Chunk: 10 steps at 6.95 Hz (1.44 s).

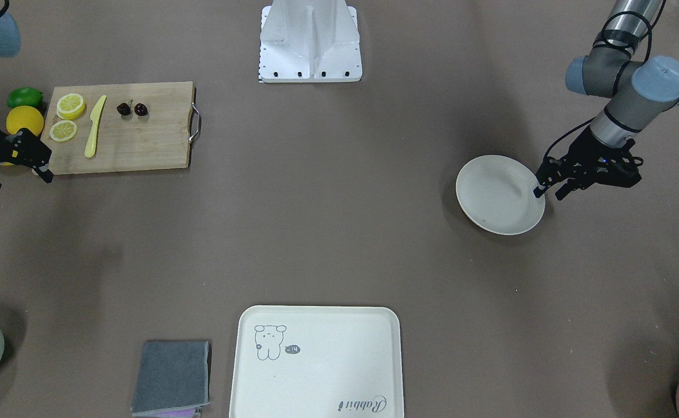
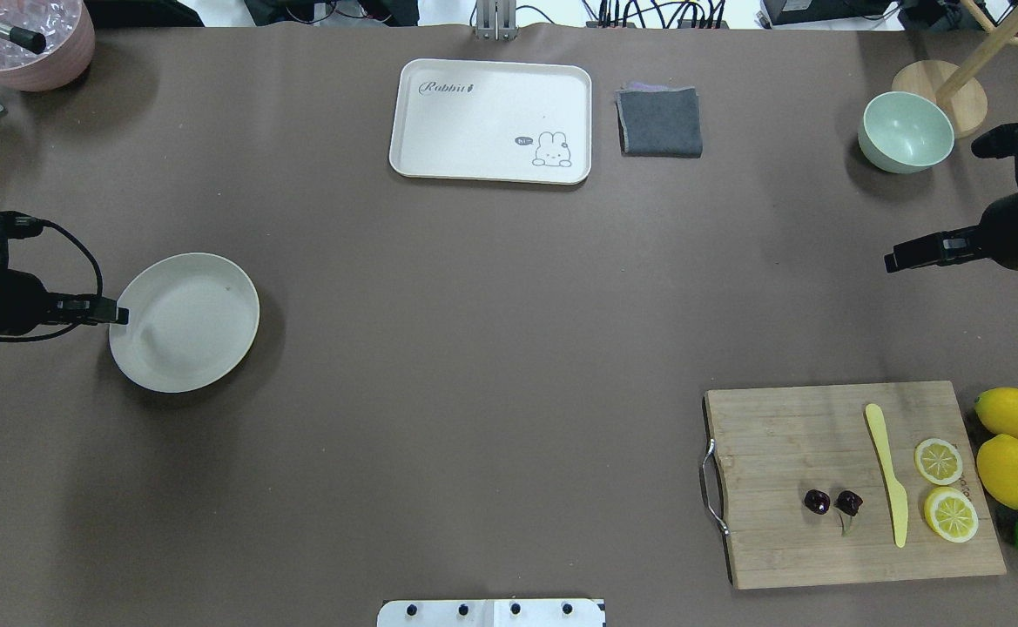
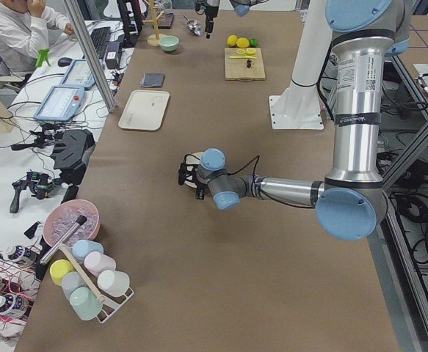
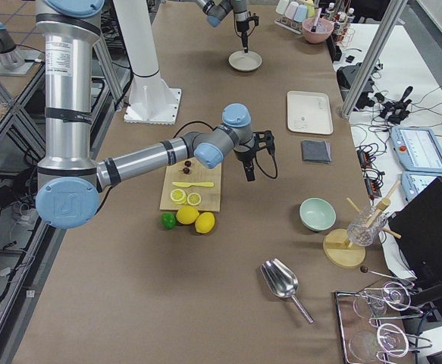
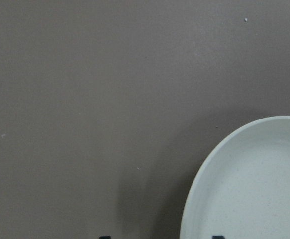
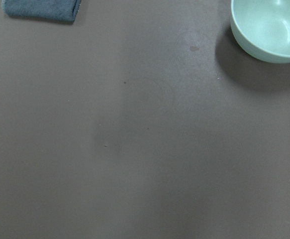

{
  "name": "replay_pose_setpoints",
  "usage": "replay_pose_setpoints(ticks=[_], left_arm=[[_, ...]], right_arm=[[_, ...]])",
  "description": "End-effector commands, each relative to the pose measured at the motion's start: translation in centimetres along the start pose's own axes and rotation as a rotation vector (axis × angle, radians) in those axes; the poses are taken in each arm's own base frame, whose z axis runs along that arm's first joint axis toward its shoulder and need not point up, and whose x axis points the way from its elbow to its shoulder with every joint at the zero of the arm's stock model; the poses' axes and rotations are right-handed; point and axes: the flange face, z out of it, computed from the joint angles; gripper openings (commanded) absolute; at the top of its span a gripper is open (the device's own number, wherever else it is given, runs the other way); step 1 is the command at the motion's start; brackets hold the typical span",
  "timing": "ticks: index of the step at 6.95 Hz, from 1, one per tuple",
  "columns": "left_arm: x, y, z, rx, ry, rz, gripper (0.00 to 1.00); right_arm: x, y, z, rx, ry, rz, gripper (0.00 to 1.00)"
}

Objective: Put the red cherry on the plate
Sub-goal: 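Move the left gripper toward the white plate while the right arm lowers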

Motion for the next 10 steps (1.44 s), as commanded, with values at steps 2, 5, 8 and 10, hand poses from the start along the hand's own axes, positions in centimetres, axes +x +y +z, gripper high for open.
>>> replay_pose_setpoints(ticks=[2,5,8,10], left_arm=[[0.7,0.2,-0.2,0.009,0.027,0.016,0.0],[3.8,-0.2,-2.4,0.049,0.121,-0.049,0.0],[18.3,-4.3,-2.1,0.073,0.198,-0.139,0.0],[32.0,-3.6,0.7,0.058,0.094,-0.194,0.0]], right_arm=[[0.0,0.0,0.0,0.0,0.0,0.0,1.0],[-0.1,0.0,-0.1,0.001,-0.003,-0.002,1.0],[-0.2,0.0,-0.1,0.01,-0.012,-0.011,1.0],[-0.2,0.0,-0.1,0.009,-0.012,-0.011,1.0]])
